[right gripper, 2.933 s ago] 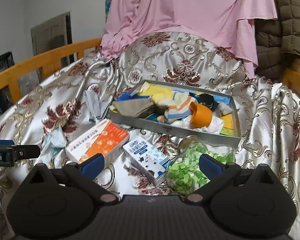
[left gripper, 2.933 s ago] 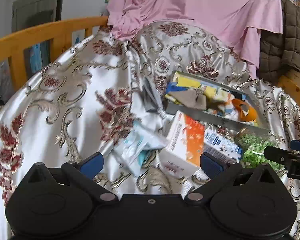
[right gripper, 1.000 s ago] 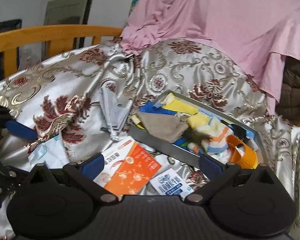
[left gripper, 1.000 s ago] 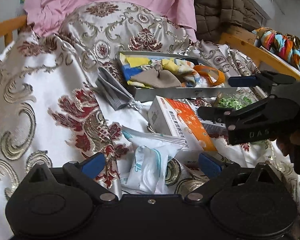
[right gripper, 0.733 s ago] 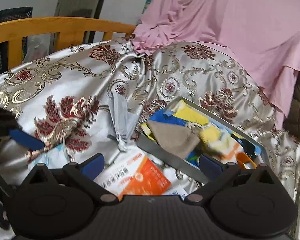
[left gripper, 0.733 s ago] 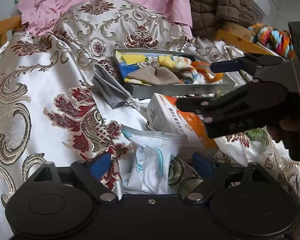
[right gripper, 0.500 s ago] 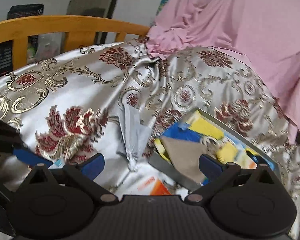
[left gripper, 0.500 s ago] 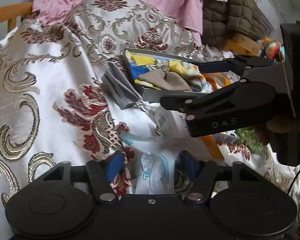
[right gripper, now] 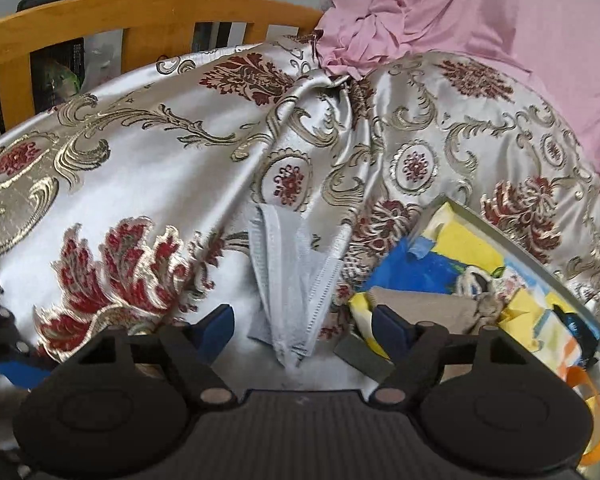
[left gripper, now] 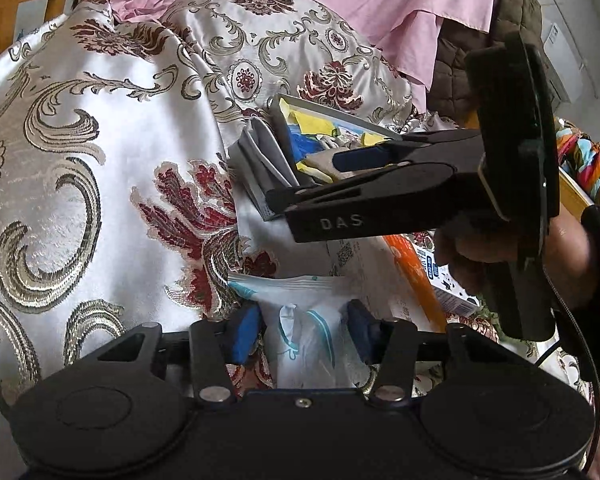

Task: Organize soft objects
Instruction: 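Grasp the grey face mask with the right gripper while the left grasps the white tissue packet, then lift the grey mask and tissue packet and carry both toward the tray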

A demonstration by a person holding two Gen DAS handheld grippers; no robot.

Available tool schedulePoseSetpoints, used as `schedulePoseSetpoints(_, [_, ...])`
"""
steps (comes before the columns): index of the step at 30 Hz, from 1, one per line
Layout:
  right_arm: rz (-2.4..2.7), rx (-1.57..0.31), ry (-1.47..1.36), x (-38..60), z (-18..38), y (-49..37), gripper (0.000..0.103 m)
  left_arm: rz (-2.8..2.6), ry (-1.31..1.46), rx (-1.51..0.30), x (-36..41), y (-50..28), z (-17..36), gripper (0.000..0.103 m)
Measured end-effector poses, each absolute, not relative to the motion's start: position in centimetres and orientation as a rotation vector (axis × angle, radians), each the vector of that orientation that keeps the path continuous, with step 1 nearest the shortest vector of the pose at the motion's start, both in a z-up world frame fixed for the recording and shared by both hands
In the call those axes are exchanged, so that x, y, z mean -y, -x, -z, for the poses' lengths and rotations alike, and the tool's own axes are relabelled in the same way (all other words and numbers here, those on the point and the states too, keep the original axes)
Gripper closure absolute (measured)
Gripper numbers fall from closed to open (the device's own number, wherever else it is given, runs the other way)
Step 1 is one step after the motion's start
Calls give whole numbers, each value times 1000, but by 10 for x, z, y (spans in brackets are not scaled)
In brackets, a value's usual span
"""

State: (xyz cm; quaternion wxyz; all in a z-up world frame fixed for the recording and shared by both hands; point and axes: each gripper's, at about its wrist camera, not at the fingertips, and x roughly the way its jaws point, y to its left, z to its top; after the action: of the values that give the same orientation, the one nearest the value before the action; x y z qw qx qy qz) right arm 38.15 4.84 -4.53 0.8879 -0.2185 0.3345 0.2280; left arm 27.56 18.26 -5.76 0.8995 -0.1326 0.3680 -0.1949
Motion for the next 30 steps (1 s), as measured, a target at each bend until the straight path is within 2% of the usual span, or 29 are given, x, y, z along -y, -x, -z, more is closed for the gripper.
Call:
schedulePoseSetpoints(4, [-484,-706,482,-58,50,-382,38,409,298,-755,-186,-277,58,54])
schedulePoseSetpoints(9, [-470,-790,438,-65,56,-393,40,410,301,-755,-186,-277,58,54])
schedulePoseSetpoints(11, [-455,-819,422,-67,59,-399,46,411,298,-756,-186,-277,58,54])
schedulePoseSetpoints(13, [-430,-831,398,-67,62,-404,57,415,294,-757,-185,-278,57,54])
schedulePoseSetpoints(17, [-393,-850,326,-61,62,-409,67,418,311,-756,-187,-281,57,54])
schedulePoseSetpoints(19, [-371,-855,323,-59,61,-409,78,420,325,-753,-188,-282,57,55])
schedulePoseSetpoints(22, [-347,-854,308,-54,57,-406,83,418,362,-755,-191,-285,58,55])
schedulePoseSetpoints(30, [-341,-789,311,-36,27,-383,85,416,490,-721,-203,-282,57,56])
